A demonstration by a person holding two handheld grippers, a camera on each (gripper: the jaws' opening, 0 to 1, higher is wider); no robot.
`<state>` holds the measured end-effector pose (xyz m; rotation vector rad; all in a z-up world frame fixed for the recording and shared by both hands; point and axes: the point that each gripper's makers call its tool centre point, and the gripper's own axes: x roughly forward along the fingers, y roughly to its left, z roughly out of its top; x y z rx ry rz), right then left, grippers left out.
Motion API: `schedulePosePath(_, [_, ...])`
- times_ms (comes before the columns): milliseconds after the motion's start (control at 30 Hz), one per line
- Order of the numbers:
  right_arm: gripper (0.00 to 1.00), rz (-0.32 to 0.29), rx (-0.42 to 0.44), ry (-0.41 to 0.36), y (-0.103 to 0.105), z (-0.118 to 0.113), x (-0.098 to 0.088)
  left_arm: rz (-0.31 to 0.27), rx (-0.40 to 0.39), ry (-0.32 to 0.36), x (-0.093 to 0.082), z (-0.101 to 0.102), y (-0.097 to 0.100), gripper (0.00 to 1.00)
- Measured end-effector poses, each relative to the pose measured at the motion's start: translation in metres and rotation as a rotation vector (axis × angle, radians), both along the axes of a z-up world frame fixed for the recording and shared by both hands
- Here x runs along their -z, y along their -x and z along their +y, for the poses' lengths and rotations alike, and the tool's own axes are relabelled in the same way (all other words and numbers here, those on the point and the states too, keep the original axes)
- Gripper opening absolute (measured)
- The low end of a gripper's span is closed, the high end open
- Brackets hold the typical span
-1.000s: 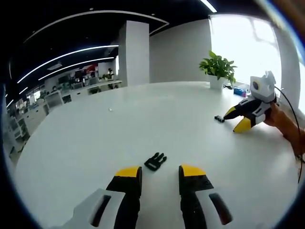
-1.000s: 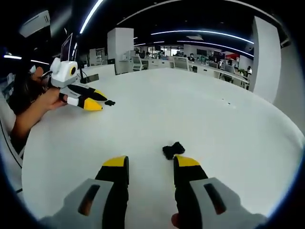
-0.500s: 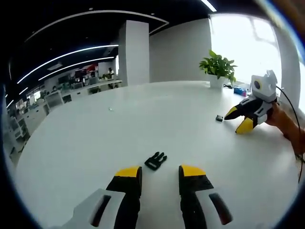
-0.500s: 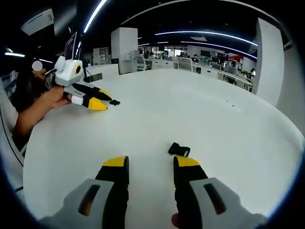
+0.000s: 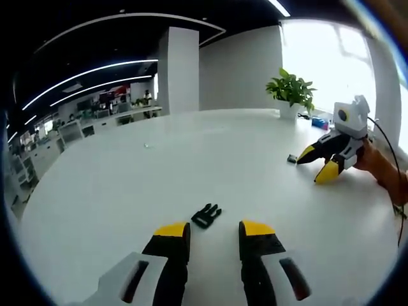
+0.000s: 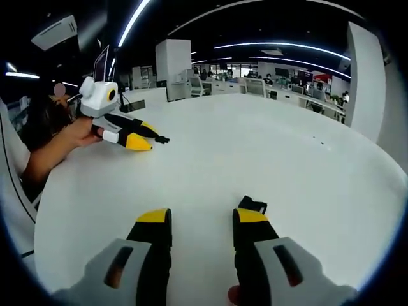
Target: Snap the two parts of the plastic buckle together until the buckle closes and remains connected.
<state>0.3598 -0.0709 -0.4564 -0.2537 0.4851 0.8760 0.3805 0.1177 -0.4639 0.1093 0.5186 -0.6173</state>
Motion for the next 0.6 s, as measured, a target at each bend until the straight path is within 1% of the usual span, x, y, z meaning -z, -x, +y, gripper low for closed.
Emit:
schedulePosePath(267, [0.4, -0.005, -0.01, -0.006, -0.001, 0.002, -0.001, -0.001, 0.002, 0.001, 0.0, 0.0, 0.0, 0.31])
schedulePosePath(433, [0.4, -0.025, -0.017, -0.02, 0.001, 0.003, -0.009, -0.001, 0.004, 0.0, -0.001, -0.001, 0.0, 0.31])
schedulePosePath(600, [0.4, -0.044, -0.003, -0.034, 0.0, -0.004, -0.016, 0.002, 0.004, -0.003, -0.001, -0.001, 0.0, 0.3])
